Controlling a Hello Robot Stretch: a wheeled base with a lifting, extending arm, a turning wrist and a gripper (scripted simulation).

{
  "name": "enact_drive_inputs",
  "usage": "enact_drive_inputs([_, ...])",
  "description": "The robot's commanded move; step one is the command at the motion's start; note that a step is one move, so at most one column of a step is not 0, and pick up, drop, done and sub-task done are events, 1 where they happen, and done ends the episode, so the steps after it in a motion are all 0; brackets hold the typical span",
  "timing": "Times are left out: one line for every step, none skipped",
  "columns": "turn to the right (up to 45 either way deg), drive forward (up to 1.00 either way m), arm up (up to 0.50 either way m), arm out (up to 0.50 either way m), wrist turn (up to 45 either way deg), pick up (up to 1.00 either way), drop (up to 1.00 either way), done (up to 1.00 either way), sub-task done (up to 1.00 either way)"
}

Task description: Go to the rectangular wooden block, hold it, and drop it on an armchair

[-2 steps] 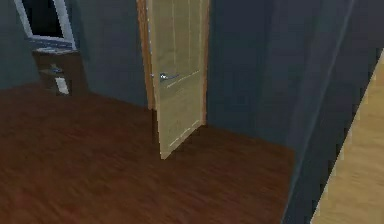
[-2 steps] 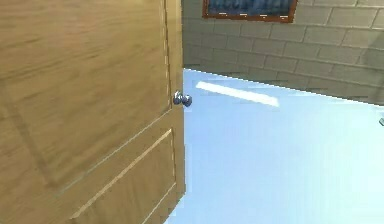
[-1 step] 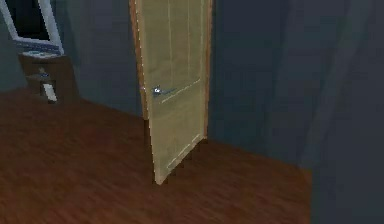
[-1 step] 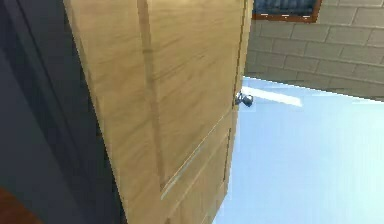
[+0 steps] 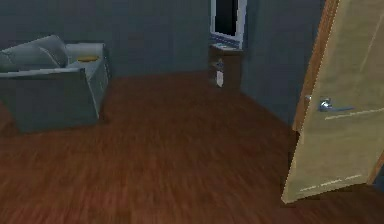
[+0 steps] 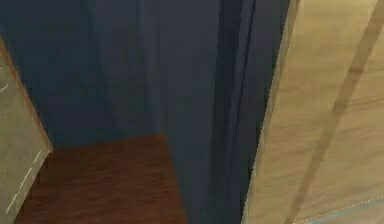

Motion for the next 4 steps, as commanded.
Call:
enact_drive_inputs([-21.0, 0.0, 0.0, 0.0, 0.0, 0.0, 0.0, 0.0, 0.0])
enact_drive_inputs([0.0, 0.35, 0.0, 0.0, 0.0, 0.0, 0.0, 0.0, 0.0])
enact_drive_inputs([36.0, 0.0, 0.0, 0.0, 0.0, 0.0, 0.0, 0.0, 0.0])
enact_drive_inputs([0.0, 1.0, 0.0, 0.0, 0.0, 0.0, 0.0, 0.0, 0.0])
